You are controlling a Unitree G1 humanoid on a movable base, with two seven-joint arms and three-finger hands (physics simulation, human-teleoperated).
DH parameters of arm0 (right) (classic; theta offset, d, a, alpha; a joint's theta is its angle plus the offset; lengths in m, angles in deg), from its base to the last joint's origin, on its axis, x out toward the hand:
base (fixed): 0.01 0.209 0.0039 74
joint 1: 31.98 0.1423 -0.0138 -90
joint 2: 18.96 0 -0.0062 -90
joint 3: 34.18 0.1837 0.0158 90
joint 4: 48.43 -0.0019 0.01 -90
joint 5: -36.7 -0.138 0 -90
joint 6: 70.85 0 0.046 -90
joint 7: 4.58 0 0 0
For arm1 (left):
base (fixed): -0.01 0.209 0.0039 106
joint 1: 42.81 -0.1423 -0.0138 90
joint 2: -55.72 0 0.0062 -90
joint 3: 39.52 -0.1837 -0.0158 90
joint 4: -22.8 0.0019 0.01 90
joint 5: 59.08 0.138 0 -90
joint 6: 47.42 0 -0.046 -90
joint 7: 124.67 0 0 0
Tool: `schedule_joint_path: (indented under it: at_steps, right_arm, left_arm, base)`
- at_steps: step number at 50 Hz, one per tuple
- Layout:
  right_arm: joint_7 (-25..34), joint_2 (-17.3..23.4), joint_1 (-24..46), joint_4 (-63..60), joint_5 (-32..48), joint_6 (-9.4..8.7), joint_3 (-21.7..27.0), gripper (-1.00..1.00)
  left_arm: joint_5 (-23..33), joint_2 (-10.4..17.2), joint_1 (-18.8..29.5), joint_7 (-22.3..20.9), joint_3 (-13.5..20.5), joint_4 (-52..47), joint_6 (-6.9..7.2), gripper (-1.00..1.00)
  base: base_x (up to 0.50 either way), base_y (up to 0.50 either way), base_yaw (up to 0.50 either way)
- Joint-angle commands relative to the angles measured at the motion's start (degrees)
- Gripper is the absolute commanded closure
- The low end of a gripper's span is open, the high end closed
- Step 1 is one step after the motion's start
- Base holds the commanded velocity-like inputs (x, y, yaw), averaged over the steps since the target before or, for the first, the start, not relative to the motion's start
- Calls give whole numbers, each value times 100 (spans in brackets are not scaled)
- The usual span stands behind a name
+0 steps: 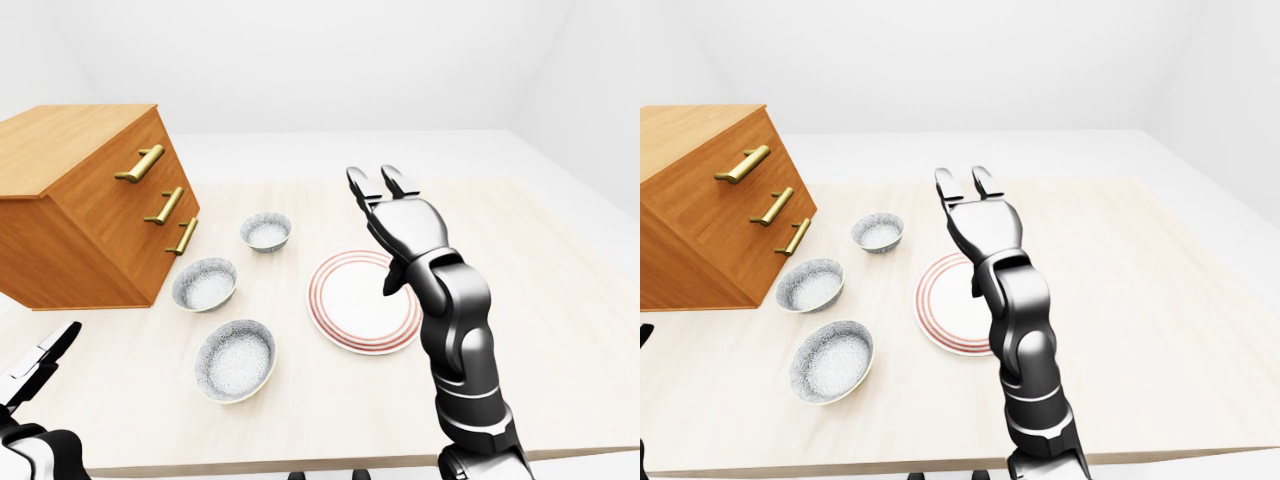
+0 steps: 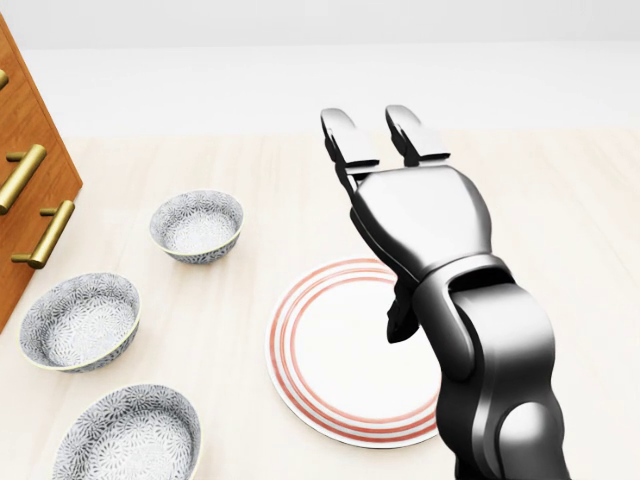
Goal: Put the bowl at the front on the plate.
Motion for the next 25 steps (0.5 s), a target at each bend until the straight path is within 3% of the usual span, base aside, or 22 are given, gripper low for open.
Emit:
schedule_joint_path:
  at_steps: [1,7,9,25]
  right_arm:
    - [0,-436,-218,112,672,0,-270,-100]
    - [0,-683,-420,370,783,0,-589,-100]
    - [0,-966,-670,225,356,0,-730,-100]
    - [0,-885,-991,-93,806,0,-1036,-100]
  left_arm:
    - [-50,21,16,15,24,-14,0,-100]
    - [-86,24,14,5,60,-65,0,-100]
    - [-95,27,15,3,66,-82,0,-100]
    - [-119,20,11,-13,80,-93,0,-100]
  base:
    - [0,0,0]
    - [0,0,0]
    - [0,0,0]
    - [0,0,0]
